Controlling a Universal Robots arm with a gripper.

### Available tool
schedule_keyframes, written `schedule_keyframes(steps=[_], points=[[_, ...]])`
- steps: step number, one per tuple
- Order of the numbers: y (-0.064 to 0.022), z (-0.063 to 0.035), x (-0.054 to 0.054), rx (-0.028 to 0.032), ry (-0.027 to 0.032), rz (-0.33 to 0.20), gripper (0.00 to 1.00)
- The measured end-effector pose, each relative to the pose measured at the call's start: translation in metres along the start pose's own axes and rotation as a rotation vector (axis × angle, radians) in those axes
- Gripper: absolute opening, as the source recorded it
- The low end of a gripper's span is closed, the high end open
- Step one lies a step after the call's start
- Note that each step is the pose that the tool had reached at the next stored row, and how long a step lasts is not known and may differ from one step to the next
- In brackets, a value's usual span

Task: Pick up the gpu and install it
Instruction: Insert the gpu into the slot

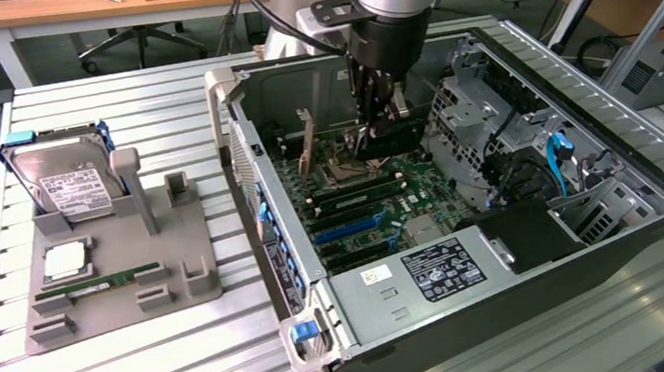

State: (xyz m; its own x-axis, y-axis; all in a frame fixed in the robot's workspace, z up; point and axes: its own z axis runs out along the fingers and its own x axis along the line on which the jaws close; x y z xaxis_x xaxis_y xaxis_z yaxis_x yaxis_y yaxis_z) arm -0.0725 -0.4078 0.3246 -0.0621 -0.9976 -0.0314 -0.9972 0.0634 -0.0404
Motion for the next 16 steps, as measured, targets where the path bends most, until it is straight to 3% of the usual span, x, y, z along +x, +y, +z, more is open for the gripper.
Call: schedule_keyframes(steps=[16], points=[[0.0003,0.0051,0.0012,0.0,0.0,0.0,0.27]])
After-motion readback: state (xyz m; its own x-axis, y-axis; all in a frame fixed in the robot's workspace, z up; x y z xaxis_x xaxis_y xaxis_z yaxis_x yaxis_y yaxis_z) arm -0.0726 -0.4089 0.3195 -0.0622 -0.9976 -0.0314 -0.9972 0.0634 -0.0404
